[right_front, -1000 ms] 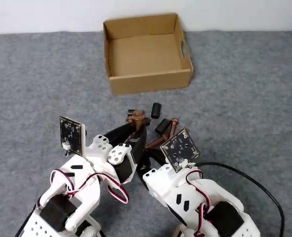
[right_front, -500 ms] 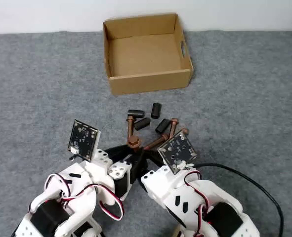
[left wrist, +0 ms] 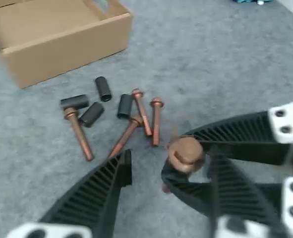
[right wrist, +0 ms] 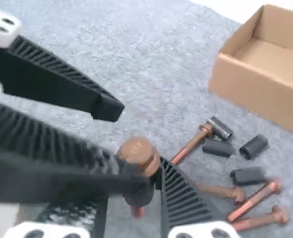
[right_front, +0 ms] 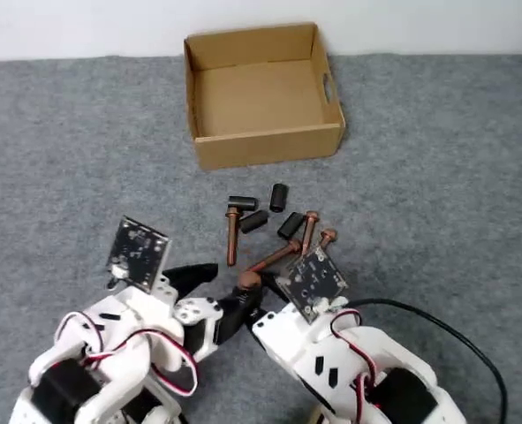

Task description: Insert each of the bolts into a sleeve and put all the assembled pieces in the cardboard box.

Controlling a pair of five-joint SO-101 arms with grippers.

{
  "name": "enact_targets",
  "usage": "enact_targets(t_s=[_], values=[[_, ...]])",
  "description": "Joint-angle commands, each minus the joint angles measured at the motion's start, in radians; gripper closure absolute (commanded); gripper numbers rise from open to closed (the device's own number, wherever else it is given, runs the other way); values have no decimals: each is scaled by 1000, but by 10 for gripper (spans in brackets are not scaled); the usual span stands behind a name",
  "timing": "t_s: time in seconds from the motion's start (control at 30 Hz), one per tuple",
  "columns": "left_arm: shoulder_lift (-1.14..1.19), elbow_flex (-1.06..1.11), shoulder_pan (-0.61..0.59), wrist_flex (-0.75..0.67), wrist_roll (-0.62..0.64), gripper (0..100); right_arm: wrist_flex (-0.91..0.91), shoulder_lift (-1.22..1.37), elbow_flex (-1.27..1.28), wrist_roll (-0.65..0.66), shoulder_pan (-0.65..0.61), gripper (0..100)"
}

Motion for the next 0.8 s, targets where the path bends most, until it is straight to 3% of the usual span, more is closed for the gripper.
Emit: enact_targets(t_s=[0.0,0.2,0.33,0.47,0.6,0.77], values=[[12,-77,23,69,-25,613,-35,15,-25,-12,54,990],[5,-162,-123,68,-46,686,-31,24,-25,-137,265,991],[5,-143,-311,68,-103,840,-39,122,-49,-203,430,991],[5,-28,-493,3,-222,1000,-41,291,-155,-287,486,991],[5,150,-649,-114,-307,987,-90,501,-318,-293,489,991],[5,375,-717,-324,-476,988,-189,768,-500,-292,489,991]])
